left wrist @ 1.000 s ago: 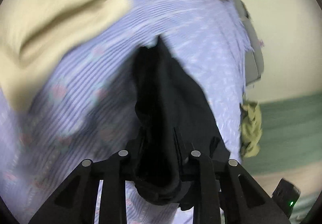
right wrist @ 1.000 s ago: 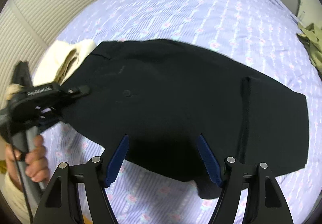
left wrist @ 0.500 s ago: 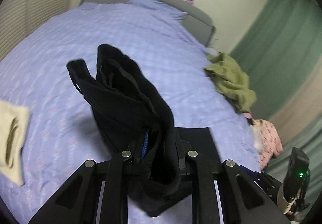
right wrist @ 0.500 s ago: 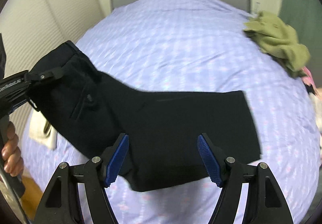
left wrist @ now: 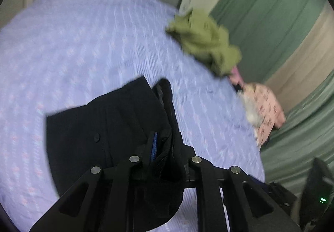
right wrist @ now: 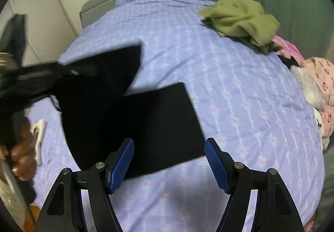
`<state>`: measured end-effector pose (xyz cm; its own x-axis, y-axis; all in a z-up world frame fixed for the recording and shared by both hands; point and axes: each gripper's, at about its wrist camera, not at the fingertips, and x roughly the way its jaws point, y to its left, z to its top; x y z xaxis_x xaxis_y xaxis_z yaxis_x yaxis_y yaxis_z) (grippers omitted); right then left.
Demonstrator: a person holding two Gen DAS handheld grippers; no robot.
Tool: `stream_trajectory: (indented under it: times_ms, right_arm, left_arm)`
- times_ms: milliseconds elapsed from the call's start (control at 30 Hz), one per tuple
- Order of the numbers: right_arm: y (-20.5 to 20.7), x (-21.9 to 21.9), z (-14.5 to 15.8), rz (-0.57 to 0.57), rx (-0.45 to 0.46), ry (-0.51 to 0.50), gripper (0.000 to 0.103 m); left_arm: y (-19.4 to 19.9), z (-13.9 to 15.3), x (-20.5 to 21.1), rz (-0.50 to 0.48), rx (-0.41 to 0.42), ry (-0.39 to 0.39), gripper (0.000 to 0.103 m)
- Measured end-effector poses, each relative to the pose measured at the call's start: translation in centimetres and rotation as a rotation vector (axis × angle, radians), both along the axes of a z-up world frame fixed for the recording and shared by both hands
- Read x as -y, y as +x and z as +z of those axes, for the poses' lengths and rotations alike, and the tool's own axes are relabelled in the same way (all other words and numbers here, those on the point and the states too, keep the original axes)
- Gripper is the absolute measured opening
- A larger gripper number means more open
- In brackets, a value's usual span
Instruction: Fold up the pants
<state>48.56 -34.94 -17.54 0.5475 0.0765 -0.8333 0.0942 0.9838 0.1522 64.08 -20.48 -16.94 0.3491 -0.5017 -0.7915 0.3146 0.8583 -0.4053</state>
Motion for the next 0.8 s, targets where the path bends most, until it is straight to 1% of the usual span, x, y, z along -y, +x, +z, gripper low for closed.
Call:
stream_trajectory:
  times_ms: [33, 133, 200, 267, 300, 333, 367, 400, 433, 500, 533, 567, 600, 633, 733, 800]
  right_arm:
    - [-0.2, 0.9, -0.4, -0.009, -0.010, 0.002, 0.071]
    - [-0.5, 3.4, -1.6, -0.034, -0.037, 0.006, 0.071]
    - [-0.7, 4.7, -2.4, -0.052, -0.052, 0.008, 0.071]
    - [-0.7, 6.0, -3.3, -0.069, -0.070, 0.015, 0.071]
    - [-0.7, 6.5, -3.6, -0.076, -0.077, 0.013, 0.071]
    - [-0.7, 6.9, -4.0, -0.083, -0.083, 0.009, 0.071]
    - [-0.6, 7.2, -4.2, -0.092, -0.089, 0.004, 0.071]
    - [-0.5, 7.6, -4.4, -0.098, -0.093, 0.000, 0.071]
    - [-0.4, 8.0, -4.6, -0.105, -0.094, 0.001, 0.071]
    - [-0.1, 8.4, -4.8, -0.109, -0.094, 0.012, 0.071]
    - [0.0, 8.4, -4.8, -0.107, -0.092, 0.016, 0.071]
    - [0.4, 8.4, -4.9, -0.099, -0.089, 0.021, 0.071]
    - [0.7, 8.3, -5.0, -0.090, -0.086, 0.024, 0.071]
    - [1.3, 8.0, -5.3, -0.069, -0.084, 0.032, 0.071]
    - [3.6, 6.7, -6.3, 0.014, -0.068, 0.082, 0.071]
    - [5.5, 5.7, -7.6, 0.062, -0.071, 0.126, 0.071]
  left_arm:
    - [0.4, -2.2, 1.6, -0.010, -0.053, 0.021, 0.016]
    - [0.5, -5.7, 4.7, -0.040, -0.111, 0.077, 0.016]
    - [-0.1, -7.3, 6.4, -0.055, -0.138, 0.104, 0.016]
    - [-0.4, -8.1, 7.5, -0.062, -0.157, 0.121, 0.019]
    - [-0.4, -8.4, 7.6, -0.065, -0.177, 0.120, 0.029]
    - [-0.5, -8.7, 7.9, -0.072, -0.208, 0.107, 0.044]
    - [-0.6, -8.7, 8.0, -0.078, -0.229, 0.075, 0.049]
    - [-0.8, -8.0, 7.6, -0.073, -0.225, 0.047, 0.057]
    - [-1.0, -7.7, 7.5, -0.069, -0.215, 0.040, 0.067]
    - [-1.5, -5.8, 6.4, -0.059, -0.153, 0.058, 0.079]
    - [-1.8, -5.3, 5.6, -0.056, -0.113, 0.085, 0.081]
    - [-2.0, -5.0, 5.0, -0.050, -0.083, 0.131, 0.081]
    - [-2.1, -5.1, 4.1, -0.039, -0.057, 0.206, 0.081]
    - [-2.0, -5.3, 3.2, -0.023, -0.049, 0.266, 0.081]
    - [-1.9, -6.6, 0.2, 0.030, -0.069, 0.392, 0.081]
    - [-1.9, -7.6, -1.8, 0.068, -0.099, 0.419, 0.081]
